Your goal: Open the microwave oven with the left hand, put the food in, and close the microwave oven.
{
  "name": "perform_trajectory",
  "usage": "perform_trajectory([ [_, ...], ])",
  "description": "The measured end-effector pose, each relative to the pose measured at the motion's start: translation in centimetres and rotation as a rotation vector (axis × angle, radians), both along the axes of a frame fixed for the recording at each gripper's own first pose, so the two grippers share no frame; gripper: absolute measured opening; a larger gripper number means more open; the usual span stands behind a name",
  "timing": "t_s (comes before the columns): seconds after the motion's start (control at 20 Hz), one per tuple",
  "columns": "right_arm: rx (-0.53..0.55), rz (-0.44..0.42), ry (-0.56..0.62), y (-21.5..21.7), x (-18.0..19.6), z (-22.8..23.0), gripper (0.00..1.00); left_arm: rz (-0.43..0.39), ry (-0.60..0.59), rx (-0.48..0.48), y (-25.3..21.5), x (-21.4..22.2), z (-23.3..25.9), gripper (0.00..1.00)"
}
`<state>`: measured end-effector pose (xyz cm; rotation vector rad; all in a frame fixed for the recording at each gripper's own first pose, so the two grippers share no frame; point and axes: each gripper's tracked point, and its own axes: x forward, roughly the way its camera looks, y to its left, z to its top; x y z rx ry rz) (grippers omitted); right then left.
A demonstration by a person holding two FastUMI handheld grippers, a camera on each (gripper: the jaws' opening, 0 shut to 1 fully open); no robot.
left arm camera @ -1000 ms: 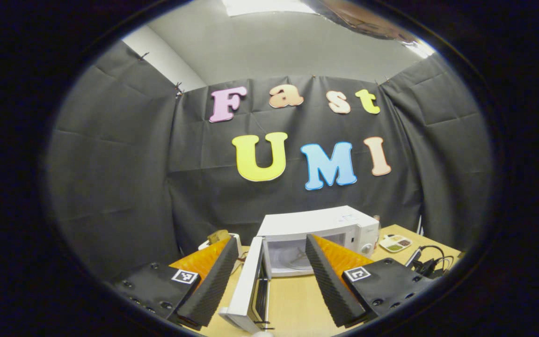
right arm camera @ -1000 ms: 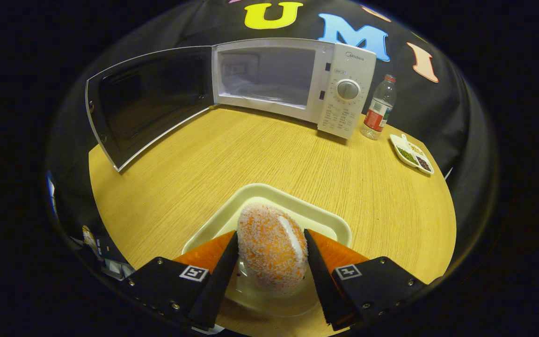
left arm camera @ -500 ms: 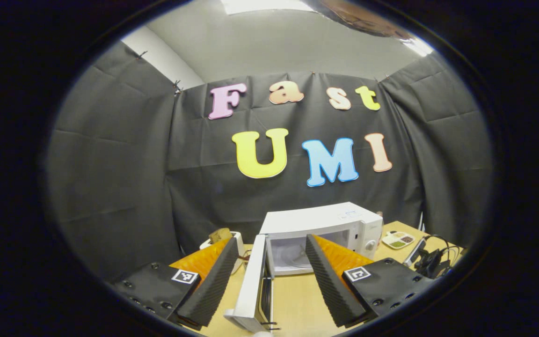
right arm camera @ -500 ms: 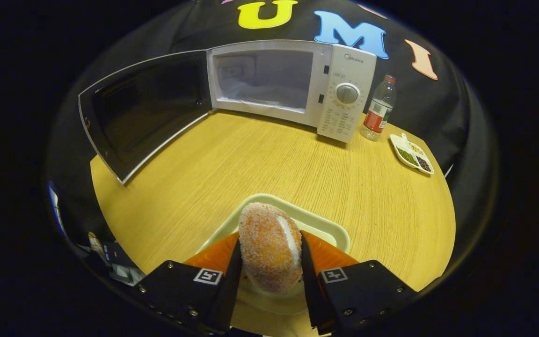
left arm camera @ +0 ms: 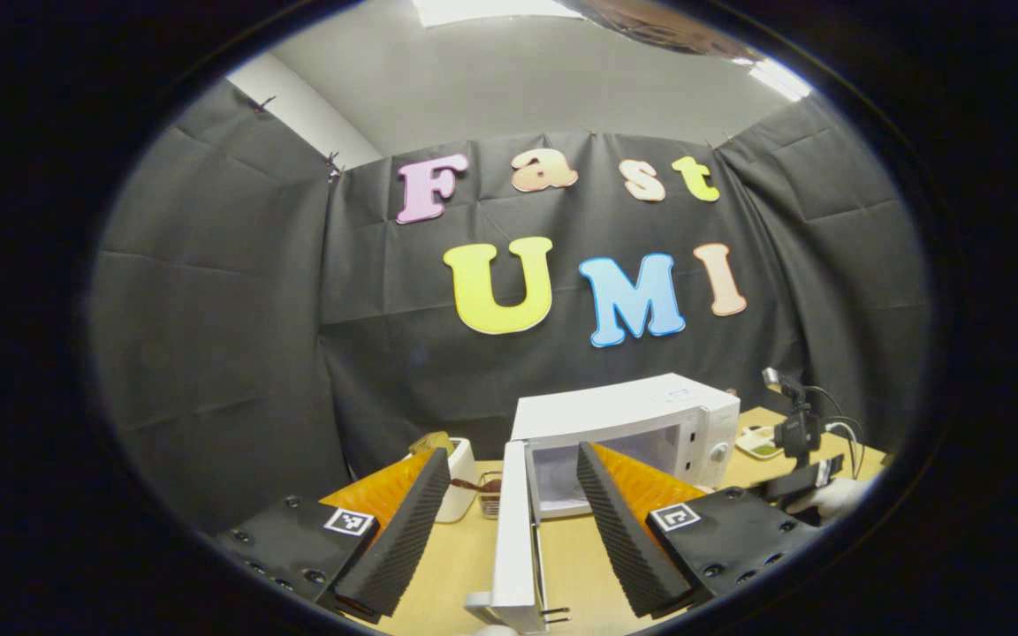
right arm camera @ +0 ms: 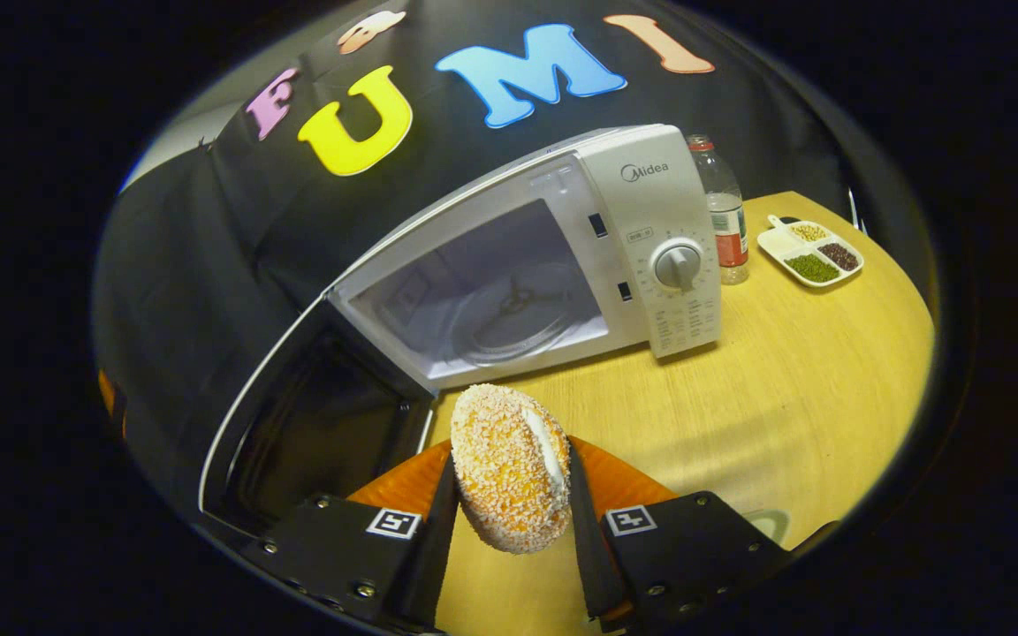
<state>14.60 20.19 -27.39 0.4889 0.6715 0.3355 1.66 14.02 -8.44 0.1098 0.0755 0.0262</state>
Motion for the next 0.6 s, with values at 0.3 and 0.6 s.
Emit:
perform_trajectory([
  [0.3, 0.111, -0.147, 0.015, 4.9, 7.2, -0.9, 0.61, -0.005, 0.041, -0.02, 1.2, 0.3, -2.3, 0.98],
  [0.6, 0.125, -0.262, -0.007, 8.6, 15.4, -2.8, 0.61, 0.008, 0.058, -0.001, 2.8, 1.3, -4.1, 1.0],
])
